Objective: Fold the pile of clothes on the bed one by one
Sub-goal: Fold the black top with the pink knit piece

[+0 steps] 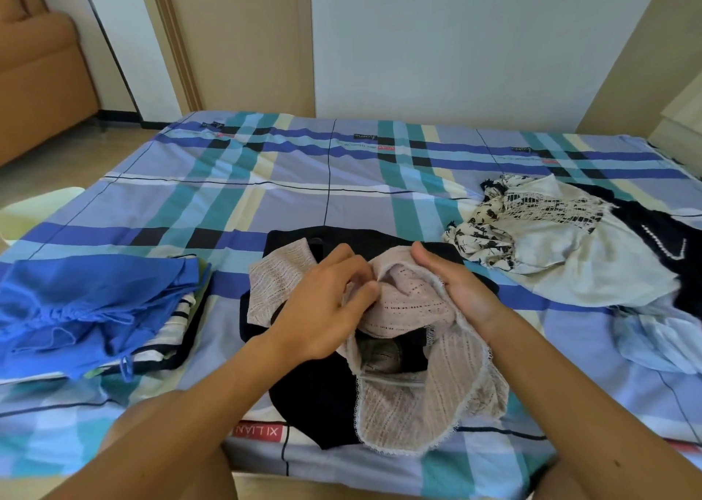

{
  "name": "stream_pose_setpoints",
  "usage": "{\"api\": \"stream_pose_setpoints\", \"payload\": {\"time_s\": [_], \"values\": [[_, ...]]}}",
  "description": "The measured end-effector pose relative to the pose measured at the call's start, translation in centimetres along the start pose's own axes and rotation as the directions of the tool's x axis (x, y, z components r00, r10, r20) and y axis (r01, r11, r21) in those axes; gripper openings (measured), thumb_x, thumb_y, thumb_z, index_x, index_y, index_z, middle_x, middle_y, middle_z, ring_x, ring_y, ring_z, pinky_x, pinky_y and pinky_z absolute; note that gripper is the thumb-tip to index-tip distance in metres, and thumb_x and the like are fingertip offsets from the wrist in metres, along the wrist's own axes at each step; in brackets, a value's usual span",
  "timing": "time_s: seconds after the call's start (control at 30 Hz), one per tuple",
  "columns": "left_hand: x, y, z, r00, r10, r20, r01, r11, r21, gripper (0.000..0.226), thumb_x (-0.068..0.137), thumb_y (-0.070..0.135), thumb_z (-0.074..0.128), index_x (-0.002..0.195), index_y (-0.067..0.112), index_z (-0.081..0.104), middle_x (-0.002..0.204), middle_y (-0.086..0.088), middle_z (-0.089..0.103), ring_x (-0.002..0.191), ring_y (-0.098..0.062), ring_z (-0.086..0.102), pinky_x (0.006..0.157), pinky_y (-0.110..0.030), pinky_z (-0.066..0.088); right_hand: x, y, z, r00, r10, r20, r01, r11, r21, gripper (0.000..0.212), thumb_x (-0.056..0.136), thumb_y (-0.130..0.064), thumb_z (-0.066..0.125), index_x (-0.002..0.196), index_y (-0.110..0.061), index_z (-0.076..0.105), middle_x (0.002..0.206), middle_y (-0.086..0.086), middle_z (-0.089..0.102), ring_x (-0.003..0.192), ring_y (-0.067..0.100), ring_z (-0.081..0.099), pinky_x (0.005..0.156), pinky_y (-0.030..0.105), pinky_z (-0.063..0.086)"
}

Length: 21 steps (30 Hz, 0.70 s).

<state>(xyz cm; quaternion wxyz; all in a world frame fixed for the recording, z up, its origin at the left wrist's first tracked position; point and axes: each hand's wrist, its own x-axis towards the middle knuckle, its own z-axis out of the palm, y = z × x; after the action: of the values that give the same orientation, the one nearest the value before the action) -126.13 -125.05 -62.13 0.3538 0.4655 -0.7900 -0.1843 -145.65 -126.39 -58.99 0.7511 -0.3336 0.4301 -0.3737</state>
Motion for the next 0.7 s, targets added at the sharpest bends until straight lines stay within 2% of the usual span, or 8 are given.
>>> {"api": "stream_pose_setpoints", "payload": {"time_s": [0.07, 0.17, 0.3, 0.4, 0.47, 0.53, 0.6, 0.7], "values": [[0.1, 0.8, -0.1, 1.000, 0.018, -0.023, -0.020, 0.997, -0.072, 0.020, 0.093, 0.044, 0.052, 0.087, 0.026, 0.055, 0.086, 0.010, 0.046, 0.078, -0.011, 0.050, 0.068, -0.031, 0.044, 0.0, 0.0, 0.4, 0.999, 0.032, 0.027, -0.032, 0.999, 0.005, 0.042, 0.088, -0.041, 0.060, 0.096, -0.001, 0.074, 0.088, 0.018, 0.069, 0.075, 0.026, 0.069, 0.072, 0.031, 0.058], [0.4, 1.1, -0.1, 0.994, 0.022, -0.109, -0.029, 0.998, -0.060, 0.014, 0.096, 0.032, 0.057, 0.087, 0.023, 0.059, 0.084, 0.009, 0.047, 0.075, -0.012, 0.050, 0.065, -0.037, 0.044, 0.0, 0.1, 0.7, 0.994, 0.056, 0.092, -0.056, 0.998, -0.005, 0.043, 0.092, -0.038, 0.055, 0.086, -0.004, 0.080, 0.086, 0.016, 0.072, 0.075, 0.024, 0.072, 0.071, 0.031, 0.060], [0.8, 1.4, -0.5, 0.993, 0.025, -0.113, -0.028, 0.999, -0.026, 0.021, 0.095, 0.014, 0.051, 0.075, 0.021, 0.055, 0.075, 0.009, 0.049, 0.068, -0.011, 0.049, 0.061, -0.033, 0.042, 0.1, 0.2, 0.2, 0.991, 0.052, 0.124, -0.038, 0.993, -0.110, 0.040, 0.085, -0.040, 0.059, 0.094, -0.006, 0.080, 0.095, 0.017, 0.074, 0.083, 0.025, 0.073, 0.077, 0.033, 0.060], [2.0, 2.6, -2.3, 0.987, -0.098, -0.124, 0.077, 0.983, -0.164, 0.034, 0.095, 0.012, 0.048, 0.061, 0.016, 0.043, 0.055, 0.011, 0.038, 0.052, -0.006, 0.036, 0.050, -0.020, 0.029, 0.3, -0.2, -0.7, 0.985, -0.003, 0.170, 0.051, 0.958, -0.282, 0.049, 0.082, -0.053, 0.065, 0.106, -0.012, 0.077, 0.102, 0.015, 0.074, 0.089, 0.025, 0.072, 0.084, 0.034, 0.054], [3.4, 3.1, -3.8, 0.985, -0.139, -0.099, 0.121, 0.978, -0.172, 0.040, 0.099, 0.011, 0.049, 0.060, 0.011, 0.038, 0.055, 0.003, 0.030, 0.050, -0.007, 0.028, 0.048, -0.021, 0.025, 0.5, -0.7, -1.0, 0.962, -0.061, 0.266, 0.198, 0.827, -0.527, 0.050, 0.077, -0.050, 0.077, 0.110, -0.014, 0.074, 0.105, 0.010, 0.074, 0.094, 0.020, 0.071, 0.086, 0.028, 0.054], [4.7, 3.6, -5.2, 0.994, -0.110, -0.019, 0.107, 0.987, -0.116, 0.042, 0.102, 0.015, 0.048, 0.062, 0.008, 0.037, 0.057, 0.000, 0.027, 0.050, -0.008, 0.025, 0.048, -0.021, 0.023, 0.9, -1.2, -1.2, 0.948, -0.092, 0.305, 0.287, 0.664, -0.690, 0.046, 0.074, -0.021, 0.082, 0.116, -0.012, 0.066, 0.107, 0.007, 0.073, 0.097, 0.017, 0.070, 0.085, 0.025, 0.053], [5.7, 3.4, -6.4, 0.992, -0.092, 0.084, 0.096, 0.994, -0.051, 0.044, 0.103, 0.022, 0.050, 0.066, 0.000, 0.045, 0.057, -0.001, 0.030, 0.047, -0.008, 0.027, 0.047, -0.019, 0.025, 1.3, -1.6, -1.4, 0.941, -0.203, 0.271, 0.339, 0.534, -0.775, 0.044, 0.074, -0.002, 0.078, 0.113, -0.016, 0.061, 0.100, 0.006, 0.070, 0.088, 0.011, 0.067, 0.076, 0.025, 0.051], [6.7, 1.2, -7.6, 0.982, -0.105, 0.157, 0.097, 0.994, 0.055, 0.032, 0.096, 0.029, 0.063, 0.079, 0.002, 0.060, 0.063, -0.009, 0.049, 0.052, -0.011, 0.041, 0.052, -0.021, 0.033, 1.6, -1.9, -2.7, 0.919, -0.359, 0.161, 0.315, 0.427, -0.847, 0.035, 0.082, -0.004, 0.070, 0.102, -0.027, 0.053, 0.096, 0.003, 0.066, 0.080, 0.014, 0.063, 0.067, 0.031, 0.048]]}}
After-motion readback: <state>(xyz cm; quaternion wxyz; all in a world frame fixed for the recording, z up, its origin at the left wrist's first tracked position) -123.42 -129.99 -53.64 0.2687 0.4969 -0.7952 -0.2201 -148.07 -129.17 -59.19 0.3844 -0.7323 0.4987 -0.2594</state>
